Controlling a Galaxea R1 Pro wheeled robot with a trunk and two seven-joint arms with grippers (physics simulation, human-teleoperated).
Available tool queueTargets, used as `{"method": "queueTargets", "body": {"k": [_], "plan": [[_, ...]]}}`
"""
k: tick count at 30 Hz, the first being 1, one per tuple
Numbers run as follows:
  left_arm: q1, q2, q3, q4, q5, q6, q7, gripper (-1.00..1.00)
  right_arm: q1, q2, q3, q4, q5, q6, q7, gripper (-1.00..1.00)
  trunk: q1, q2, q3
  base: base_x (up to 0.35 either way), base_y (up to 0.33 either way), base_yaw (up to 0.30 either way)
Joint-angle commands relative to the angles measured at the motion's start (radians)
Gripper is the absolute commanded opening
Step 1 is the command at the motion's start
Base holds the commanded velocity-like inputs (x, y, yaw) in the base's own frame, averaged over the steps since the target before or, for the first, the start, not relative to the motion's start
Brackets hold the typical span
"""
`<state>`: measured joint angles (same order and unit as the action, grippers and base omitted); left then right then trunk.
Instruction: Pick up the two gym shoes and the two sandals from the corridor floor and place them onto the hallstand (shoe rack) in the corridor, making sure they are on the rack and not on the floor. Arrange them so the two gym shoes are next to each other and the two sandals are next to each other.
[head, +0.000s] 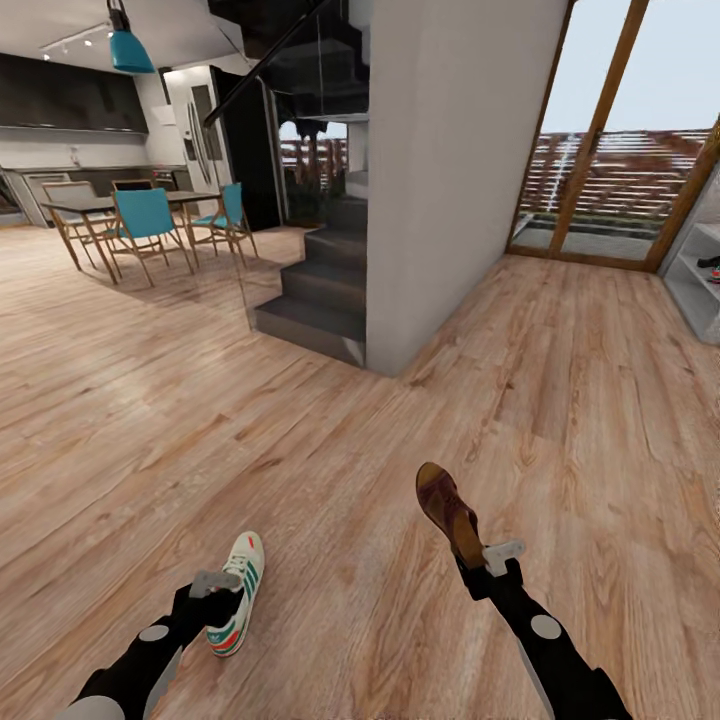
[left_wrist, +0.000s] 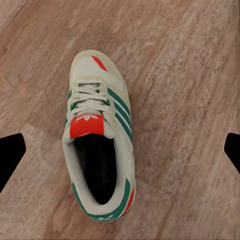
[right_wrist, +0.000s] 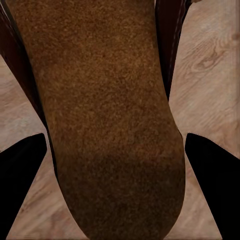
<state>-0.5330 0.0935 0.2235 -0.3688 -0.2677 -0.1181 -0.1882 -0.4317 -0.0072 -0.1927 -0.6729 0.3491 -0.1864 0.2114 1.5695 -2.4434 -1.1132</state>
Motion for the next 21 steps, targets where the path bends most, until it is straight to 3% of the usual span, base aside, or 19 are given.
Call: {"method": "queueTargets", "body": {"k": [1,10,17,21], "plan": [[-0.001,0.0,0.008,-0.001,-0.01,-0.004,-0.006,1.0,-0.001,0.001,-0.007,0.0,0.008,-0.005,0.008,-1.0,0.004,-0.008,-0.006,0.0,0.0,-0.117],[-0.001,-0.001,0.008,-0.005,-0.01,-0.005,-0.005,1.0,-0.001,0.001,-0.008,-0.045,-0.001,0.058,0.008,-1.0,0.031,-0.057,-0.049,0.0,0.0,-0.095],[-0.001,0.0,0.006,-0.005,-0.01,-0.005,-0.005,1.0,-0.001,0.001,-0.002,-0.268,-0.054,0.269,0.01,-1.0,0.035,-0.059,-0.087,0.0,0.0,-0.078],[-0.001,0.0,0.005,-0.006,-0.01,-0.005,-0.005,1.0,-0.001,0.003,0.002,-0.387,-0.078,0.352,0.011,-1.0,0.036,-0.06,-0.109,0.0,0.0,-0.076]]}}
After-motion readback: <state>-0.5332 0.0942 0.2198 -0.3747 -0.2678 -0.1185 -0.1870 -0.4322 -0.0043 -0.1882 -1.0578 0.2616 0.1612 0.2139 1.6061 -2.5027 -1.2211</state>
